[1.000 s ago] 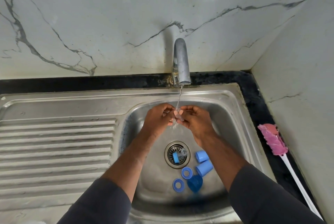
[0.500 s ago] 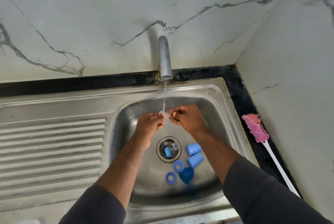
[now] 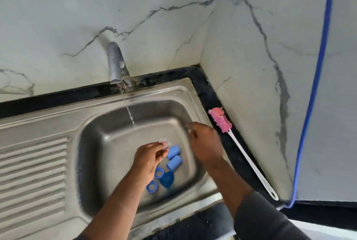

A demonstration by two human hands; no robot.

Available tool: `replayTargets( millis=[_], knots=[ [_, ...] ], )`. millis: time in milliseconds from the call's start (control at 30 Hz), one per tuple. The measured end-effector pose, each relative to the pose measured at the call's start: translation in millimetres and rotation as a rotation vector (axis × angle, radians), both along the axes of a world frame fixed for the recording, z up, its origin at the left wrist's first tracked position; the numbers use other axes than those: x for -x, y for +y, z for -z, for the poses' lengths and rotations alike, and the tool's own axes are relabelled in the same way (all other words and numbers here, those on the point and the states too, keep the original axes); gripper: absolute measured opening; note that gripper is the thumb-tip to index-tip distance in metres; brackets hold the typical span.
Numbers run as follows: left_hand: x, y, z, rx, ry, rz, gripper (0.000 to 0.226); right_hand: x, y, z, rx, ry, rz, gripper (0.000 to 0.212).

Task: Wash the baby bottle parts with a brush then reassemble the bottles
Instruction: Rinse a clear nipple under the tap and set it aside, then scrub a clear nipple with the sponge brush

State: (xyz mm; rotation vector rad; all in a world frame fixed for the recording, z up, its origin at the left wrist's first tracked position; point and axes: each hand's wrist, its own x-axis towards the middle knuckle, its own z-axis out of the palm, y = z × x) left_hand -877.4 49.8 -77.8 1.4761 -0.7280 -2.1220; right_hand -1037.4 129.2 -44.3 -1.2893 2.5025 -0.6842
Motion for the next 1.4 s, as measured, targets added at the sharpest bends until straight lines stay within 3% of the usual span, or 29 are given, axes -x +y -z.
replayTargets(
  millis=[100,200,300,400,567,833,1000,1300,1400],
  knots=[
    [9,13,-12,-0.014,0.079,0.064,0.016,38,37,-8,-0.074,0.199,0.201,0.015],
    [14,22,-23,0.010,0.127,0.113,0.019,64,66,-10,-0.223,0.241,0.348,0.014],
    [16,30,-32,0.035,0.154,0.144,0.015,71,78,-6,-0.279,0.266,0.340,0.011],
    [17,33,-40,0.094,0.069,0.165,0.015,80,80,-6,-0.326,0.268,0.286,0.013],
    [-4,31,-52,0.097,0.062,0.078,0.022,75,73,-11,-0.224,0.279,0.149,0.010],
    [-32,19,-67,0.056,0.095,-0.117,0.013,9,46,-36,-0.067,-0.088,0.050,0.017],
    [-60,9,-70,0.149,0.056,-0.150,0.013,-57,40,-50,0.065,-0.264,-0.031,0.009],
    [-95,7,-89,0.379,0.055,-0.175,0.015,-140,25,-66,0.203,-0.329,-0.046,0.011],
    [-107,2,-101,0.375,0.118,-0.284,0.017,-148,27,-68,0.211,-0.313,-0.076,0.013]
  ],
)
